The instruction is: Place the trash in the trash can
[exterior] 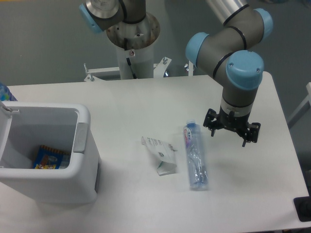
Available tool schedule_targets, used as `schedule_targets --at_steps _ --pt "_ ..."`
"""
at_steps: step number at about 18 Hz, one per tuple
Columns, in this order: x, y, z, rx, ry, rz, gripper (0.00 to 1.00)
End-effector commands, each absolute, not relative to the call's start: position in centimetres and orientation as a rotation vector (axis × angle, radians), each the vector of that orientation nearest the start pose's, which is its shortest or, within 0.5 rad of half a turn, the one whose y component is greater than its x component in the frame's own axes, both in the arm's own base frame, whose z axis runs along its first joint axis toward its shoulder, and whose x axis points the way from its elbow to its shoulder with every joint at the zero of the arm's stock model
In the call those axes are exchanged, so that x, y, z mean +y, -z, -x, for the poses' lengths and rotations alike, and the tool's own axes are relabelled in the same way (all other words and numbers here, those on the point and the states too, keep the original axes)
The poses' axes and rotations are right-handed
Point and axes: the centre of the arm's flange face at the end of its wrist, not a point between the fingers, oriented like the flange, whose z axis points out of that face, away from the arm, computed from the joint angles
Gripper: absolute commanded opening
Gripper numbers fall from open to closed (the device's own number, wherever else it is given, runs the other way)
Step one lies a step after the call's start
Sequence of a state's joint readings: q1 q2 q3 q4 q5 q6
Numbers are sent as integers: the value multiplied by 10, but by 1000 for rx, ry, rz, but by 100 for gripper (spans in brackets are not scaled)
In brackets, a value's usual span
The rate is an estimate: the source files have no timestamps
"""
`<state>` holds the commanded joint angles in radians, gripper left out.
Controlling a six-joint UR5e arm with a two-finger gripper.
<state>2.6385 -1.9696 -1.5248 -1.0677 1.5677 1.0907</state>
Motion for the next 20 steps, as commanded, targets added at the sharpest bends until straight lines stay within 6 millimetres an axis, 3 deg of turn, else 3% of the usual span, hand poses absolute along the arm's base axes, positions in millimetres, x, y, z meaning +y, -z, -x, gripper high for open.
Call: schedule_targets --at_steps 10,12,17,20 --pt "446 -327 490 -139 -266 2968 100" --pt "456 -325 483 -283 -254 2946 100" --pt "484 -283 478 -423 -192 2972 100" --pt "490 -275 475 -428 -176 2979 100"
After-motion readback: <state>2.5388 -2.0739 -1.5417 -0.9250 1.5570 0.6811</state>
